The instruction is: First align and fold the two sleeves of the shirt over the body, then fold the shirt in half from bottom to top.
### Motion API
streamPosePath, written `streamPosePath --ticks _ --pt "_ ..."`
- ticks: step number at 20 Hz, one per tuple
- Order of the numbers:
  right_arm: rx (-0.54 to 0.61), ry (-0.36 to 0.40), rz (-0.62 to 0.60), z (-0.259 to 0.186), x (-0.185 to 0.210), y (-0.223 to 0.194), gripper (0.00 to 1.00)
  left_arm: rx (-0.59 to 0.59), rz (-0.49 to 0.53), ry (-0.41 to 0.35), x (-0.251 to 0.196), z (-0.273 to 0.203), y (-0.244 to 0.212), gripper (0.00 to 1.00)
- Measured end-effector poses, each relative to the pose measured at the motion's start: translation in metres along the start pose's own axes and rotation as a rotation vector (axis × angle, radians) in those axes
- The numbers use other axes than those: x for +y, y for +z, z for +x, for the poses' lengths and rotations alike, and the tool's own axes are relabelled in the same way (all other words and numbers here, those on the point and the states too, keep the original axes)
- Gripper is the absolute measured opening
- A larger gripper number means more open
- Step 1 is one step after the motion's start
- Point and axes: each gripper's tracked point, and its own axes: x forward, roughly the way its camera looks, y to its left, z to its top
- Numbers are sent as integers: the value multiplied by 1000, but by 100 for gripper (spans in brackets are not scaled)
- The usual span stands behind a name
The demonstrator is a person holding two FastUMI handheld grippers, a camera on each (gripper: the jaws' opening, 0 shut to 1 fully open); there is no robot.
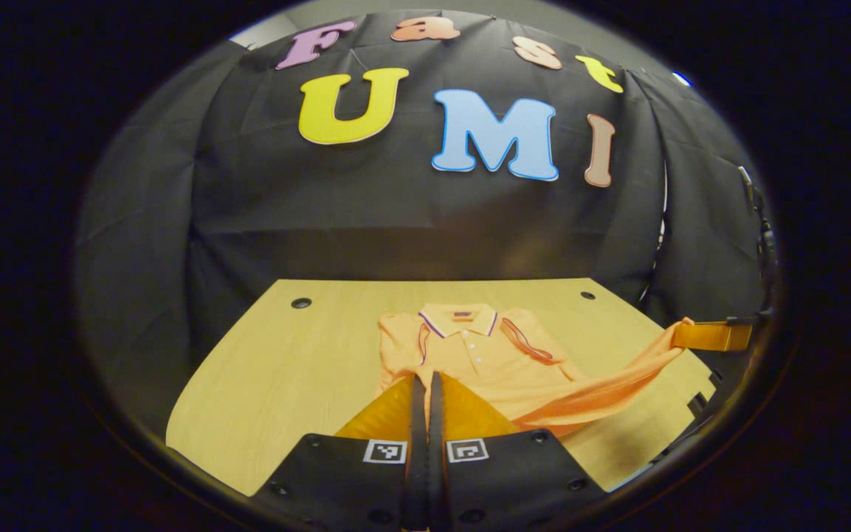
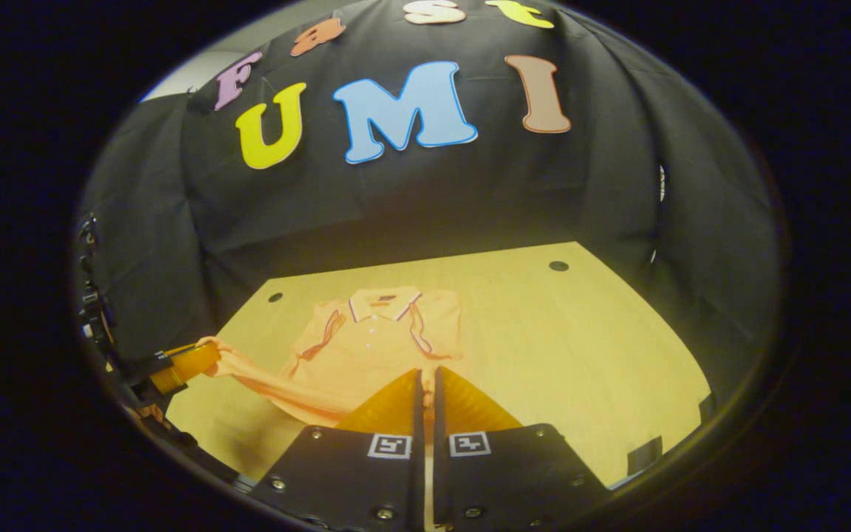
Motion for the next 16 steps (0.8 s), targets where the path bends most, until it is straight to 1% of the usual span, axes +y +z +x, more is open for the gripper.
streamPosePath --ticks 3,6,8,12,16 --pt "-14 -26 -1 25 4 24 5 -2 -18 -23 9 37 24 7" --pt "-19 -40 19 52 9 45 5 -6 -13 -40 21 74 43 5" --pt "-21 -55 26 70 11 59 5 -9 -12 -55 27 96 55 7" --pt "-29 -86 37 113 15 86 5 -19 -15 -83 38 149 75 6" --pt "-32 -130 10 161 12 105 5 -29 -11 -105 50 202 88 5"
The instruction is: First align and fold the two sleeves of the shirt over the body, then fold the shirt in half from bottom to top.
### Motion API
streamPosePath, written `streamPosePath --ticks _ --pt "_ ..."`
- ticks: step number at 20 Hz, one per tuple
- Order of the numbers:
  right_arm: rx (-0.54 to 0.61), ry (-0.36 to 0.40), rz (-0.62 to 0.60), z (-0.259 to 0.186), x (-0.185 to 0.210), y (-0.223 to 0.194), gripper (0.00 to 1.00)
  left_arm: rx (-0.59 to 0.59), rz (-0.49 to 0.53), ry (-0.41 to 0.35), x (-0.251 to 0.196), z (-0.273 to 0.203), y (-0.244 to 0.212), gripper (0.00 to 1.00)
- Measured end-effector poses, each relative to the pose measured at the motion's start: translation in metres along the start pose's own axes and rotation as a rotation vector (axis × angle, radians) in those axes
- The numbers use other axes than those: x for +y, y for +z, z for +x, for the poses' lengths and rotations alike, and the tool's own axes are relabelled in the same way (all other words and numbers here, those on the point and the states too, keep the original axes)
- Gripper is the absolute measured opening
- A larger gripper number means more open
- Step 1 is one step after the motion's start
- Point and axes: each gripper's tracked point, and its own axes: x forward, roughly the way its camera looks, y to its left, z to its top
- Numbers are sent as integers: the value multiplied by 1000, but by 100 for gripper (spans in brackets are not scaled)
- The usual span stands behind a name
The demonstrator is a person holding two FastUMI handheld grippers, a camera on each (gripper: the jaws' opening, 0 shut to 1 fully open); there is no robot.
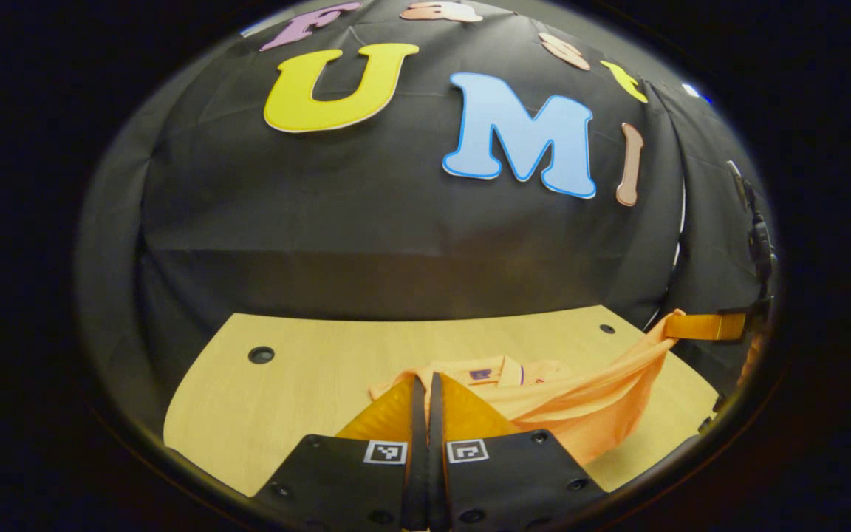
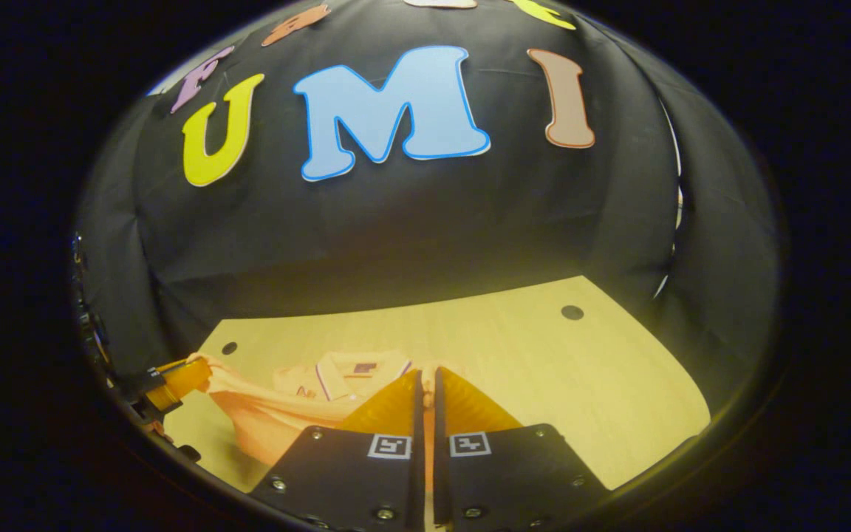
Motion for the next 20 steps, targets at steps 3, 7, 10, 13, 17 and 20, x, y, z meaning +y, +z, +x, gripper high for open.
streamPosePath --ticks 3,7,10,13,17,20 --pt "5 -12 -10 33 4 6 5 -26 4 5 10 37 8 5" --pt "20 -28 -51 76 6 7 5 -36 37 13 18 75 3 7" --pt "29 -41 -86 103 8 5 5 -42 51 26 25 98 -1 7" --pt "45 -46 -89 124 10 -2 5 -35 51 45 31 114 -11 6" --pt "78 -62 -92 143 8 -17 5 -12 48 60 38 130 -29 7" --pt "101 -80 -115 156 8 -29 5 14 45 72 42 140 -42 6"
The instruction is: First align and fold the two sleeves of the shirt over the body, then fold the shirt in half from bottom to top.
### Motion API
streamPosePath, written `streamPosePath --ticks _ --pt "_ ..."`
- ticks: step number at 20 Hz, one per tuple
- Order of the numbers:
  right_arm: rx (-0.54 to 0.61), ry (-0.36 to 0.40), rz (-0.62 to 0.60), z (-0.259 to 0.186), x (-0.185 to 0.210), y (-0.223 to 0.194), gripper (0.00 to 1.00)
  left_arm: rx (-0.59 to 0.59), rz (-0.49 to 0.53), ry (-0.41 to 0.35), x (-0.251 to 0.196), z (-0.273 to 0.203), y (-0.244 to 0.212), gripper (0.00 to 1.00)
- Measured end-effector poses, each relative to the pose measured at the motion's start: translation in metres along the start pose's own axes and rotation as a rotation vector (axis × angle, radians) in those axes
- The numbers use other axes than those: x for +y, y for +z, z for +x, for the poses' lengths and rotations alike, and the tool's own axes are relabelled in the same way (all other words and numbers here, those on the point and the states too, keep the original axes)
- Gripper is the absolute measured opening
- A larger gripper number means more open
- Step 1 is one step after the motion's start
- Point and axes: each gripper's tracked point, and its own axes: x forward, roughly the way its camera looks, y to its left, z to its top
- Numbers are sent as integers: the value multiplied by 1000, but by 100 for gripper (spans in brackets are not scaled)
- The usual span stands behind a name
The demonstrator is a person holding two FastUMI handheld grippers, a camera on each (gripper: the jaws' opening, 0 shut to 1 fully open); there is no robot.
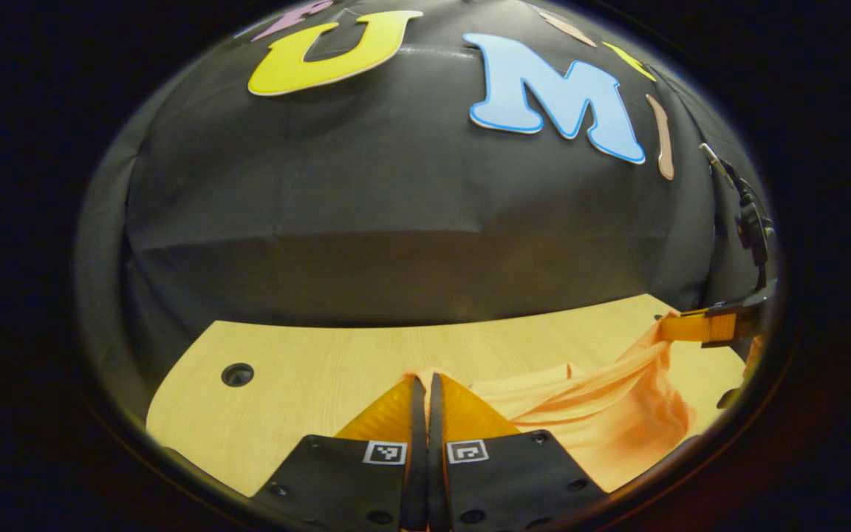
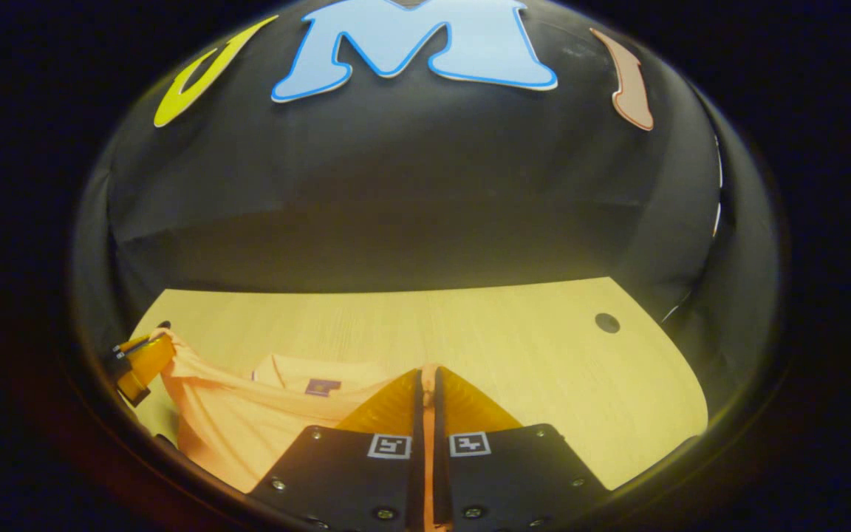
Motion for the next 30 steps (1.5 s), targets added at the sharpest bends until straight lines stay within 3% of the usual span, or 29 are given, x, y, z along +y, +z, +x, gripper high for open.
streamPosePath --ticks 7,11,13,15,16,18,20,22,24,30 --pt "29 -17 -73 6 7 -15 9 47 -10 22 6 6 -21 8" --pt "24 -21 -103 -2 10 -17 17 66 -2 12 5 -2 -23 18" --pt "10 -29 -124 -8 9 -14 29 53 15 20 6 -10 -19 36" --pt "-2 -20 -141 -18 10 -13 52 44 21 19 4 -22 -14 51" --pt "-13 -17 -147 -23 10 -10 58 40 18 18 2 -28 -11 58" --pt "-42 -11 -154 -37 9 -4 60 21 18 21 -1 -41 -2 67" --pt "-72 -4 -172 -54 7 2 81 -8 16 23 -7 -55 10 74" --pt "-106 -3 -192 -74 3 7 90 -36 11 25 -14 -72 21 81" --pt "-144 5 -199 -97 -2 12 89 -61 12 36 -19 -90 31 89" --pt "-241 26 -191 -172 -18 20 90 -128 12 65 -45 -153 53 91"
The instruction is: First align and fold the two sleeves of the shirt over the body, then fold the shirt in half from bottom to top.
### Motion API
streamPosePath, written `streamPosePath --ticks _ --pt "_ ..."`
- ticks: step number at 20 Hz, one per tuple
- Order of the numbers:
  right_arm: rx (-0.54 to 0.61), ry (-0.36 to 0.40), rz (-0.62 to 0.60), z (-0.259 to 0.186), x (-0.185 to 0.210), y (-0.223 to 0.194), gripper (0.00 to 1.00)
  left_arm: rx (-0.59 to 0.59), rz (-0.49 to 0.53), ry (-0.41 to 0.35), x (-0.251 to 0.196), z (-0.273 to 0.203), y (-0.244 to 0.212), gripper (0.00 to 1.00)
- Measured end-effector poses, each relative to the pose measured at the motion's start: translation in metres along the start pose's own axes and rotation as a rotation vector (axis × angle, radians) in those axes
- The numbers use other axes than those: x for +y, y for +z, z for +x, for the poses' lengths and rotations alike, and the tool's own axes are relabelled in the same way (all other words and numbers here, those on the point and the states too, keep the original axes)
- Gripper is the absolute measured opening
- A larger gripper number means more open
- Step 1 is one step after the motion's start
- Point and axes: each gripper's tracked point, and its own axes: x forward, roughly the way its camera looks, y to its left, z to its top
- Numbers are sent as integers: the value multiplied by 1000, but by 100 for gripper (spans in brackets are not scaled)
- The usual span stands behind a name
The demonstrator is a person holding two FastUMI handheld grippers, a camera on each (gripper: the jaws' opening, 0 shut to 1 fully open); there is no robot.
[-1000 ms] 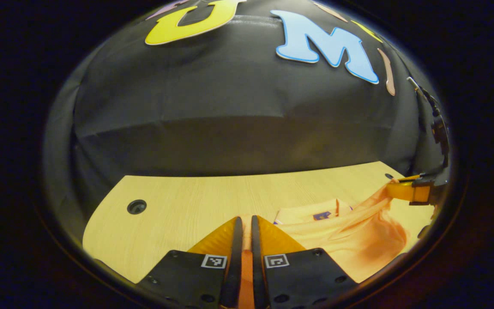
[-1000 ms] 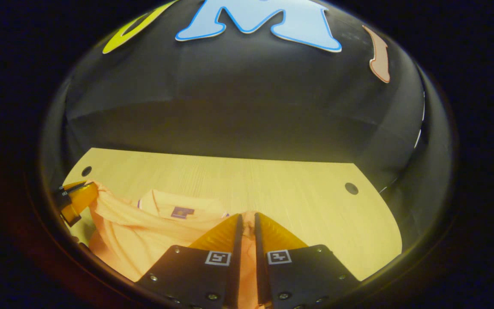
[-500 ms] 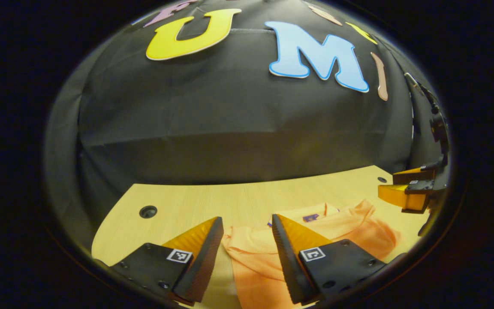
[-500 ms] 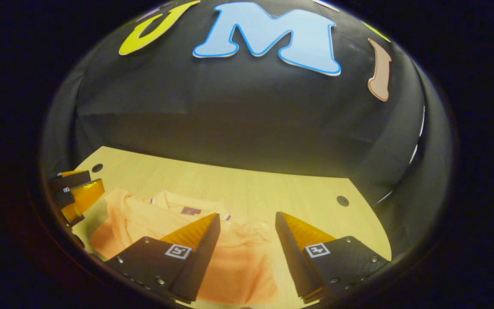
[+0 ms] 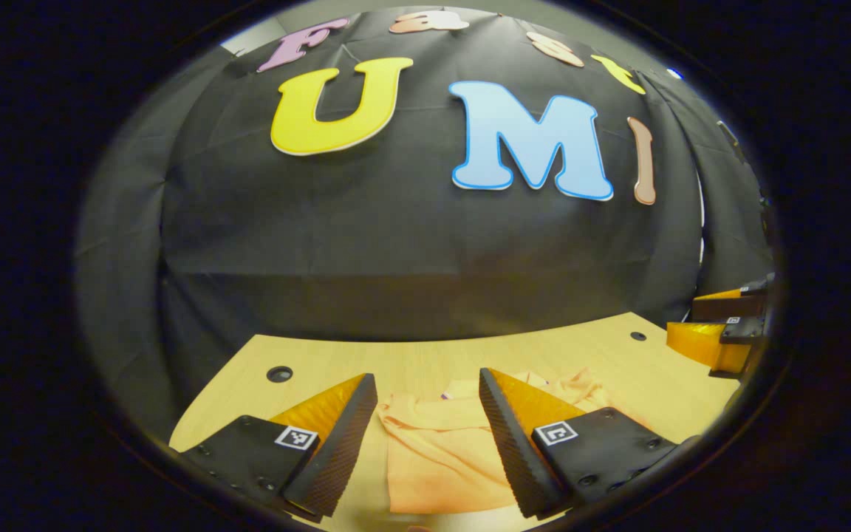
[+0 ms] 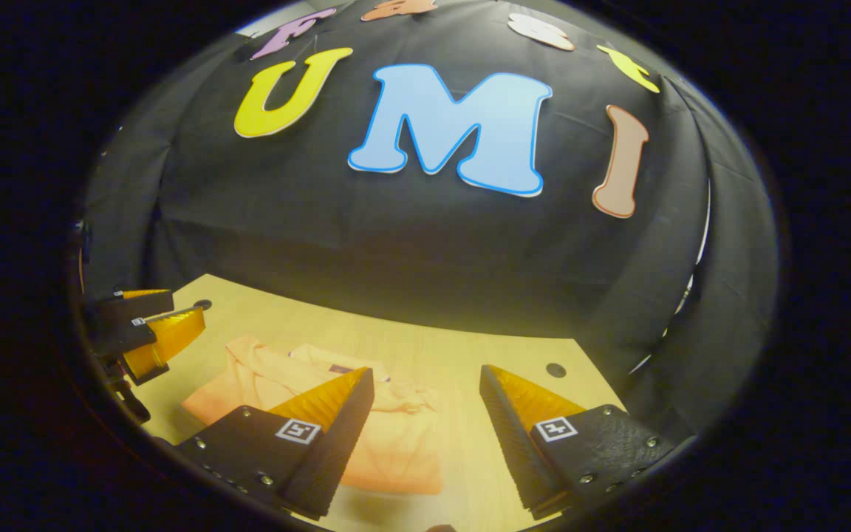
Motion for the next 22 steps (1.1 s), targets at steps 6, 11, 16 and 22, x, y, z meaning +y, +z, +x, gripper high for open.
streamPosePath --ticks 6,11,16,22 --pt "-72 7 -20 -67 -20 12 90 -46 -8 16 -35 -61 17 96" --pt "-119 32 -28 -116 -36 12 89 -117 -13 37 -63 -108 35 96" --pt "-162 45 -32 -160 -52 9 89 -182 -28 74 -79 -157 46 96" --pt "-212 31 19 -200 -64 8 89 -216 21 84 -89 -206 50 96"
